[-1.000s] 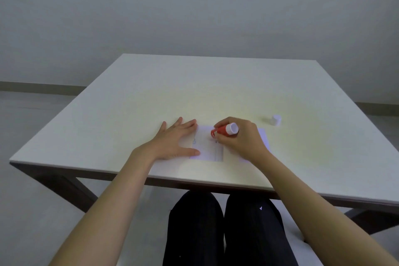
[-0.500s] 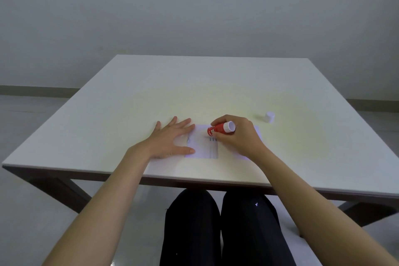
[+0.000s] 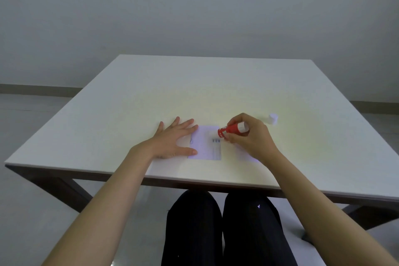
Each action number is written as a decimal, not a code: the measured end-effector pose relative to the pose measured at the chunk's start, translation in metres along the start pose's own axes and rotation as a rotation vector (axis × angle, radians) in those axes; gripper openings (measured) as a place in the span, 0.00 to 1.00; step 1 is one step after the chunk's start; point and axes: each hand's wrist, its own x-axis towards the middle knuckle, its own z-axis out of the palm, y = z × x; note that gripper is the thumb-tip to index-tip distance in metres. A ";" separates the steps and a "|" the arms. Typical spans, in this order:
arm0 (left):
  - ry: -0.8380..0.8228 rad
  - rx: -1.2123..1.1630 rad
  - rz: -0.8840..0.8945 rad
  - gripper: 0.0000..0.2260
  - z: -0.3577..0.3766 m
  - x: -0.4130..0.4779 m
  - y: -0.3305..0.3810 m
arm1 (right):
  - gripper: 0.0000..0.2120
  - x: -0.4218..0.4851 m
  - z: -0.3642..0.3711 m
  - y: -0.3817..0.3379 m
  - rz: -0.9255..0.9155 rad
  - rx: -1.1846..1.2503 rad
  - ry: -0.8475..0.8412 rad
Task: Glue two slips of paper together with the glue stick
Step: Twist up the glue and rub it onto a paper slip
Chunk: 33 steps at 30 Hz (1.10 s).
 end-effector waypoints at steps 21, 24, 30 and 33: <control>0.004 -0.007 -0.012 0.35 0.000 0.001 0.002 | 0.09 0.006 0.002 0.000 0.059 0.097 0.094; 0.011 -0.018 -0.014 0.35 0.000 0.001 0.002 | 0.10 0.006 0.016 -0.002 0.039 0.042 0.152; 0.027 -0.017 -0.009 0.37 0.001 0.003 0.000 | 0.08 -0.011 0.040 -0.007 -0.041 0.035 -0.026; 0.030 -0.027 -0.009 0.36 0.001 0.003 0.001 | 0.09 0.005 0.032 -0.011 0.033 0.063 0.069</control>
